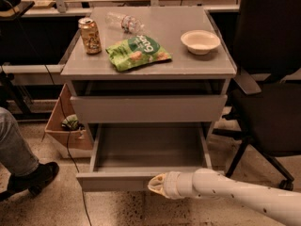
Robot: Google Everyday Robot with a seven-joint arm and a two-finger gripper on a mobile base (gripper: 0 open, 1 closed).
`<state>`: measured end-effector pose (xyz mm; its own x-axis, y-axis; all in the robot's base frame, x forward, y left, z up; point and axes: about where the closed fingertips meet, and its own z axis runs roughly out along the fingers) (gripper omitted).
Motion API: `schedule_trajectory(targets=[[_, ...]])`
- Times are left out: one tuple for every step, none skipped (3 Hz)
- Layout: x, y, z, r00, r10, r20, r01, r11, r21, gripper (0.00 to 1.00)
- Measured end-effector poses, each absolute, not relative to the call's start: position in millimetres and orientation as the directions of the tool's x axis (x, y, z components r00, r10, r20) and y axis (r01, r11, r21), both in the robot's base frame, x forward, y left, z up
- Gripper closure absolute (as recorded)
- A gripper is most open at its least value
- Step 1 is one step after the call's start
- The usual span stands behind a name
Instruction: Close middle drawer
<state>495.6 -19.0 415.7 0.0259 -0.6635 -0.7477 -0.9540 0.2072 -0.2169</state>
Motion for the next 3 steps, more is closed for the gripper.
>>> schedule_trajectory(targets=[[505,-11,414,0.055,-0.648,-0.76,-0.948,0.204,-0.243,1.0],[529,5,416,0.117,-0.619,-0.776,-0.935,0.195,-0.296,1.0],[528,5,416,0.117,-0.619,-0.776,-0.935,0.195,-0.296,1.0]])
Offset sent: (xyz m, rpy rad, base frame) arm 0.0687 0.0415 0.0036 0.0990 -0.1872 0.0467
